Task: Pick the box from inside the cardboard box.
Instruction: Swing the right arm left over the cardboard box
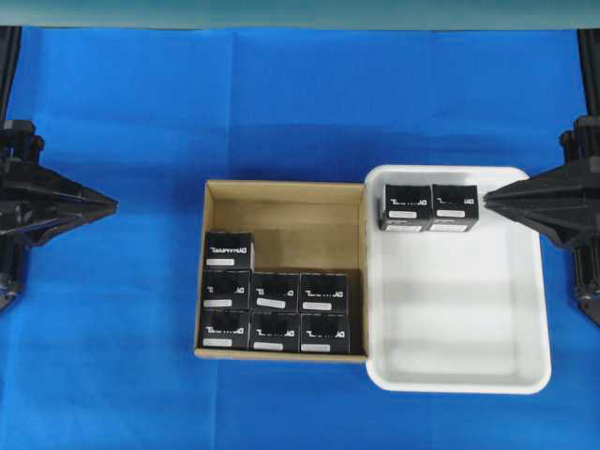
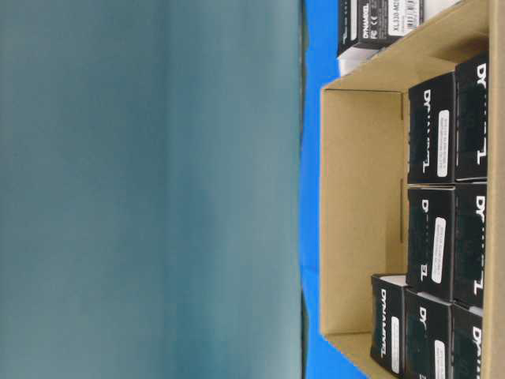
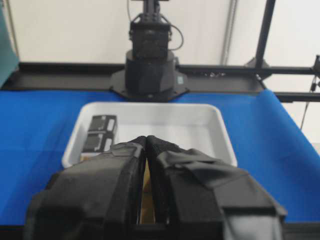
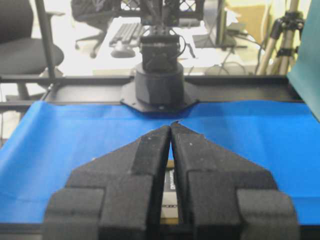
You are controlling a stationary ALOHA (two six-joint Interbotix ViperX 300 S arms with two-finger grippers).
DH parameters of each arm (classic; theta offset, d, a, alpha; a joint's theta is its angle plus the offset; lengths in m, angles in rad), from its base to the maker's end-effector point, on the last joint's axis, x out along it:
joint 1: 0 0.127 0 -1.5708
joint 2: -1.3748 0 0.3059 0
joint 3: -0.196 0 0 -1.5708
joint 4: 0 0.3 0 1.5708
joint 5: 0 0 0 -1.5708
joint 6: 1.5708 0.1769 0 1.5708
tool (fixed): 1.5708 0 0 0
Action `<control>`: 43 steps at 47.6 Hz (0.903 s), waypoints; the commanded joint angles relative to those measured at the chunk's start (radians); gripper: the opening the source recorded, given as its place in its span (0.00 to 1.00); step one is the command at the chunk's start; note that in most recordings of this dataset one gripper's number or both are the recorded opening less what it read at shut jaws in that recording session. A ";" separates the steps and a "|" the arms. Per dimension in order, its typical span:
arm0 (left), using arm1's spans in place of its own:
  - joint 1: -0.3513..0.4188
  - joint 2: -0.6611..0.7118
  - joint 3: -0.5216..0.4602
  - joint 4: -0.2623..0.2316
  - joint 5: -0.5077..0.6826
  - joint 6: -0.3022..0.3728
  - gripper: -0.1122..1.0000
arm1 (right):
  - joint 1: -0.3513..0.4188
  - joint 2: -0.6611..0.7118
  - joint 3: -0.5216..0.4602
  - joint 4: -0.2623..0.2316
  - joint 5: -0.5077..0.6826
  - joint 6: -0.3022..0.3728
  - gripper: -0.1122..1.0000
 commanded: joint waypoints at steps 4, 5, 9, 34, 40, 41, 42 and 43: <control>0.012 0.011 -0.021 0.015 0.034 -0.005 0.21 | -0.048 0.038 -0.025 0.060 0.029 0.028 0.26; 0.011 0.009 -0.023 0.015 0.037 -0.005 0.18 | -0.054 0.048 -0.029 0.077 0.046 0.034 0.27; 0.011 0.008 -0.031 0.015 0.044 -0.005 0.09 | -0.089 0.097 -0.066 0.117 0.137 0.066 0.18; 0.015 -0.002 -0.072 0.015 0.184 -0.002 0.06 | -0.101 0.667 -0.578 0.115 0.767 0.092 0.15; 0.015 -0.008 -0.075 0.015 0.184 -0.002 0.06 | -0.101 0.821 -0.749 0.110 0.989 0.083 0.15; 0.015 -0.009 -0.074 0.015 0.186 -0.002 0.06 | -0.101 0.841 -0.773 0.106 1.020 0.081 0.15; 0.015 -0.009 -0.075 0.015 0.186 -0.002 0.06 | -0.101 0.862 -0.801 0.100 1.049 0.080 0.15; 0.015 -0.009 -0.075 0.014 0.184 0.000 0.06 | -0.101 0.882 -0.827 0.095 1.075 0.080 0.15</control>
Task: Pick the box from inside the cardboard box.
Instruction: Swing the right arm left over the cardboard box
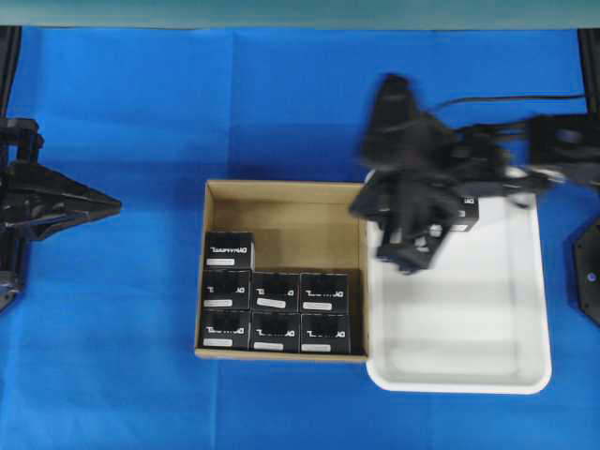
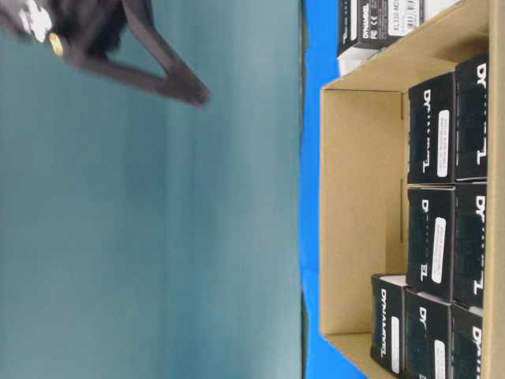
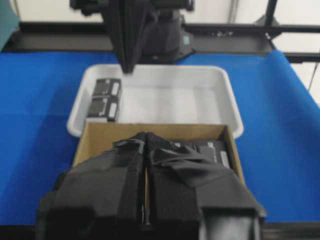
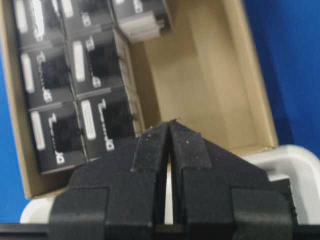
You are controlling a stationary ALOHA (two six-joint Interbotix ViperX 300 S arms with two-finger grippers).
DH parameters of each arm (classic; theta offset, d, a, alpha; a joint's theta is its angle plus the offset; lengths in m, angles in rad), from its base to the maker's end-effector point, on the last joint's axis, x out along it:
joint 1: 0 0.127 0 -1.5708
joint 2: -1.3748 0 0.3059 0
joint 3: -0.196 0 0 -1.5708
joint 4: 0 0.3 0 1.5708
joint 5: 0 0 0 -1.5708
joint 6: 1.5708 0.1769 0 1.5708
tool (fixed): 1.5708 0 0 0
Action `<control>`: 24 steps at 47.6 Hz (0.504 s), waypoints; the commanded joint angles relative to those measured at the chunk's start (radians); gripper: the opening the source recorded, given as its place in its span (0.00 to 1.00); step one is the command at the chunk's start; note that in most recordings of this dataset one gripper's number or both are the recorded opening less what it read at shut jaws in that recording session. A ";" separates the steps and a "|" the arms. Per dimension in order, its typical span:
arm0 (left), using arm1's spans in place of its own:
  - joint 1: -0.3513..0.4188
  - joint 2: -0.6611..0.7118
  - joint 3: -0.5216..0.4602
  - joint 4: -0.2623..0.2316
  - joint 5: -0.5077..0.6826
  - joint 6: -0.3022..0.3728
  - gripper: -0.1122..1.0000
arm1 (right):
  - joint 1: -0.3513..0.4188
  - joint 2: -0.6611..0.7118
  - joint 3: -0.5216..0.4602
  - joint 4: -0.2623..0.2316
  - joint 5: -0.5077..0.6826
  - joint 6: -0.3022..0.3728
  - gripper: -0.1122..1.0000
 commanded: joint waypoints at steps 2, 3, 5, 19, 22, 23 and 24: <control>0.002 0.003 -0.026 0.003 -0.003 0.003 0.06 | 0.002 0.101 -0.137 -0.023 0.138 -0.005 0.15; 0.002 0.003 -0.026 0.003 -0.003 0.003 0.06 | 0.002 0.118 -0.160 -0.028 0.163 -0.006 0.15; 0.002 0.005 -0.028 0.003 -0.003 0.003 0.06 | 0.003 0.161 -0.212 -0.032 0.206 -0.017 0.15; 0.002 -0.002 -0.028 0.003 -0.002 0.005 0.06 | 0.005 0.357 -0.422 -0.029 0.284 -0.104 0.15; 0.000 -0.002 -0.028 0.003 -0.002 -0.002 0.06 | 0.008 0.394 -0.456 -0.028 0.298 -0.120 0.15; -0.003 -0.002 -0.028 0.003 -0.002 -0.002 0.06 | 0.009 0.403 -0.468 -0.028 0.304 -0.123 0.15; -0.003 -0.003 -0.028 0.003 -0.002 -0.003 0.06 | 0.011 0.414 -0.482 -0.028 0.311 -0.129 0.15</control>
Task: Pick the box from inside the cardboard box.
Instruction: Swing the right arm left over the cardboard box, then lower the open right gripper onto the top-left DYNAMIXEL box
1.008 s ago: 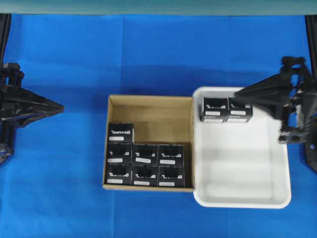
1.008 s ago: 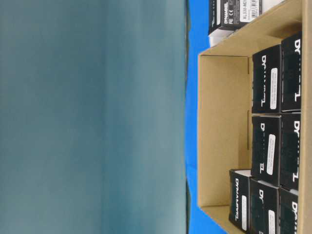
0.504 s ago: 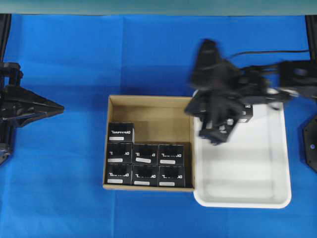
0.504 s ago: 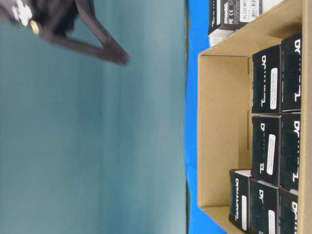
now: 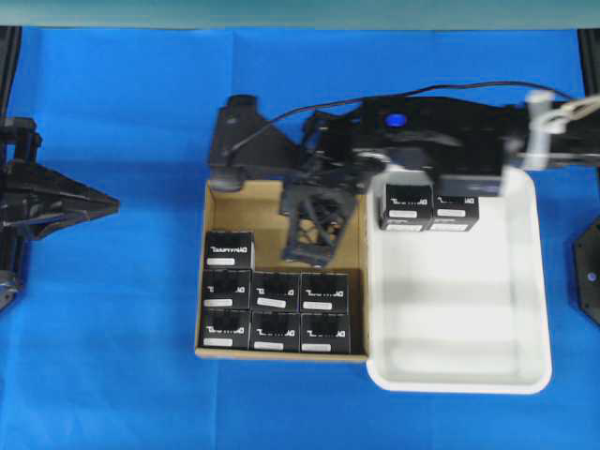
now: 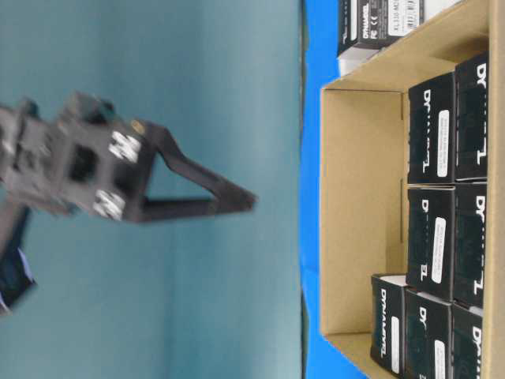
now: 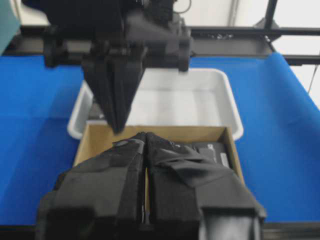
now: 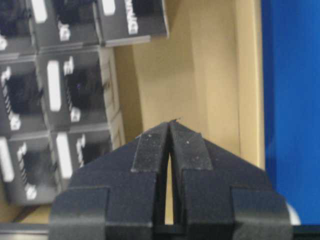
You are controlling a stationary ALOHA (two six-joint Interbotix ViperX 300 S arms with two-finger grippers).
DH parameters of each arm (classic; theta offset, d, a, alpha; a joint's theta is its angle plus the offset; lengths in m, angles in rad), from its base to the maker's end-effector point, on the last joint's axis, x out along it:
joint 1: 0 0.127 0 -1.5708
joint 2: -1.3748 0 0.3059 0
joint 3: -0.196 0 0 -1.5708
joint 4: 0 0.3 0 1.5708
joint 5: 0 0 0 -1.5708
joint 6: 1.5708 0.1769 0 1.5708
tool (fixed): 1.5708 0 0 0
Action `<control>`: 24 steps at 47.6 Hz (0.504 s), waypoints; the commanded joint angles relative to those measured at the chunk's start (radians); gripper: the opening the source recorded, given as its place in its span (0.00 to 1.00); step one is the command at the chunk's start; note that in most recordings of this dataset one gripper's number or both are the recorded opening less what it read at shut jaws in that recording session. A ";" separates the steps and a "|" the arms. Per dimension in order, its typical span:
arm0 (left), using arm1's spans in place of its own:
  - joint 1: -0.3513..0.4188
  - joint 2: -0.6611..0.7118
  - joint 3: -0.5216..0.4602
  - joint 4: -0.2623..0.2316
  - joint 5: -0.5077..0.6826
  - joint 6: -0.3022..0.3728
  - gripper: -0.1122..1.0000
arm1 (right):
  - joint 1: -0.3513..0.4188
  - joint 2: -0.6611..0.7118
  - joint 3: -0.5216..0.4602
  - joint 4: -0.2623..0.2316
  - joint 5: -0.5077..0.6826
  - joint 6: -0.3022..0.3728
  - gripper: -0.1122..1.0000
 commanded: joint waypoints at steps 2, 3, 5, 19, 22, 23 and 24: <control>-0.006 0.000 -0.028 0.003 -0.005 -0.003 0.06 | 0.011 0.054 -0.069 0.003 0.026 -0.018 0.15; -0.006 -0.002 -0.028 0.003 -0.003 -0.003 0.06 | 0.011 0.063 -0.080 0.003 0.034 -0.021 0.15; -0.006 -0.005 -0.028 0.003 -0.005 -0.002 0.06 | 0.011 0.078 -0.101 0.003 0.046 -0.026 0.15; -0.006 -0.034 -0.032 0.003 -0.002 -0.002 0.06 | 0.011 0.172 -0.210 0.006 0.115 -0.029 0.21; -0.006 -0.040 -0.032 0.003 -0.002 -0.002 0.06 | 0.012 0.189 -0.232 0.014 0.127 -0.029 0.22; -0.005 -0.041 -0.034 0.003 -0.002 -0.002 0.06 | 0.014 0.195 -0.238 0.018 0.130 -0.031 0.23; -0.005 -0.043 -0.034 0.003 -0.002 -0.002 0.06 | 0.014 0.201 -0.244 0.023 0.133 -0.031 0.23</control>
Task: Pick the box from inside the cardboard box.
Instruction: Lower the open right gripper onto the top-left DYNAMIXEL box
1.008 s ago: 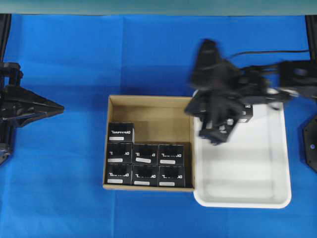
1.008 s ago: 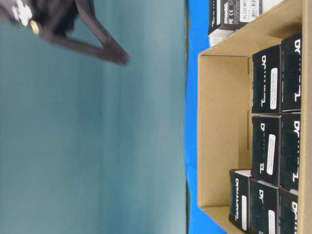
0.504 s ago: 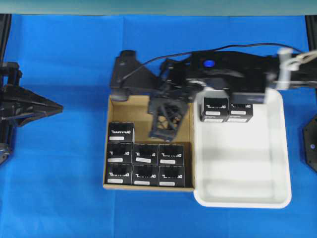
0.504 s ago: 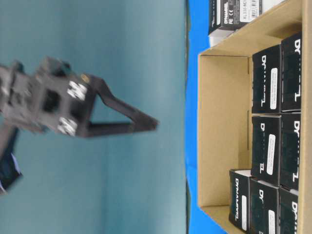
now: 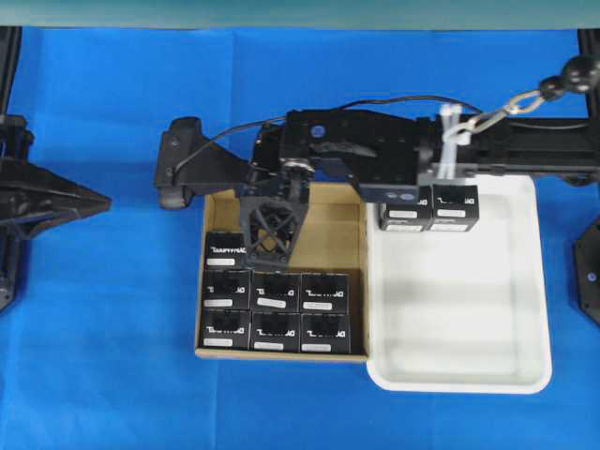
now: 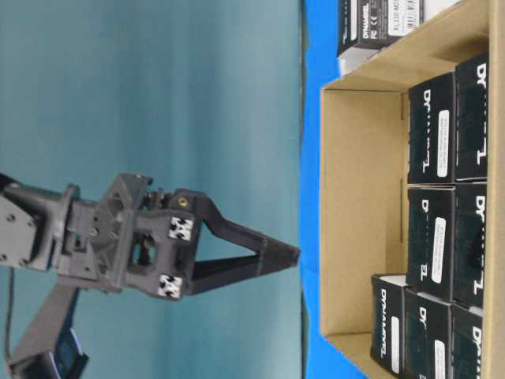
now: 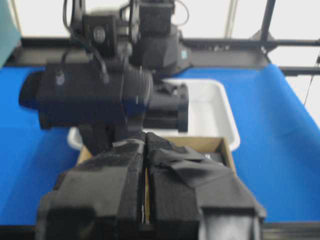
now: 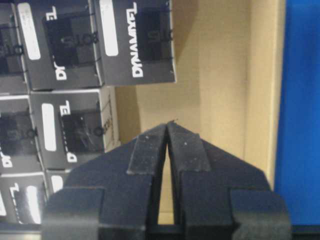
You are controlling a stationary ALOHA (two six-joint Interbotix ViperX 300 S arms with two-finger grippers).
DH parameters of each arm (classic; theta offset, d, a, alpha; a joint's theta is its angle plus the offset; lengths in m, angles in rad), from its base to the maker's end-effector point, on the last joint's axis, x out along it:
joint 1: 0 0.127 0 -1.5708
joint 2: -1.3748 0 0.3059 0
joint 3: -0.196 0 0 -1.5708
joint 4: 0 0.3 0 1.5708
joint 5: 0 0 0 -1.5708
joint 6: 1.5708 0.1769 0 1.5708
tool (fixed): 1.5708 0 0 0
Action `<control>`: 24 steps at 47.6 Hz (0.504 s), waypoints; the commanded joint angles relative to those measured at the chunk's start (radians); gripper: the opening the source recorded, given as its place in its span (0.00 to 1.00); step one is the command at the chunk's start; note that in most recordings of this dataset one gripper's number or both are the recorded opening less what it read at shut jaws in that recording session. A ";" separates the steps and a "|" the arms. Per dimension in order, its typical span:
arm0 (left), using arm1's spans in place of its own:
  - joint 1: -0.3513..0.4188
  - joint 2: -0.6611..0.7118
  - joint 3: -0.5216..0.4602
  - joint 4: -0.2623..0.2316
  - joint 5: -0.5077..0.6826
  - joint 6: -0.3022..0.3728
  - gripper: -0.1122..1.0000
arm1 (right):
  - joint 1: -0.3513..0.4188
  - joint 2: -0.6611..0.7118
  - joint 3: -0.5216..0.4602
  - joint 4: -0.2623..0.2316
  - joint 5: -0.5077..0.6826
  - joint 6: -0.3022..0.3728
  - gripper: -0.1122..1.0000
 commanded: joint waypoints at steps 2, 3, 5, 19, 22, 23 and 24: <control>0.002 -0.003 -0.031 0.002 -0.005 0.002 0.06 | 0.009 0.029 -0.041 0.025 0.014 -0.003 0.25; 0.003 -0.005 -0.031 0.002 -0.005 0.003 0.06 | 0.009 0.035 -0.046 0.028 0.014 -0.003 0.25; 0.005 -0.006 -0.032 0.002 -0.002 0.006 0.06 | 0.012 0.044 -0.055 0.029 0.014 -0.003 0.27; 0.008 -0.031 -0.038 0.002 0.058 0.006 0.06 | 0.029 0.103 -0.114 0.031 0.017 -0.041 0.43; 0.006 -0.035 -0.038 0.002 0.061 0.005 0.06 | 0.031 0.114 -0.126 0.032 0.017 -0.046 0.50; 0.006 -0.037 -0.038 0.002 0.061 0.005 0.06 | 0.031 0.117 -0.130 0.032 0.017 -0.046 0.52; 0.006 -0.037 -0.038 0.002 0.061 0.005 0.06 | 0.031 0.121 -0.133 0.034 0.017 -0.046 0.55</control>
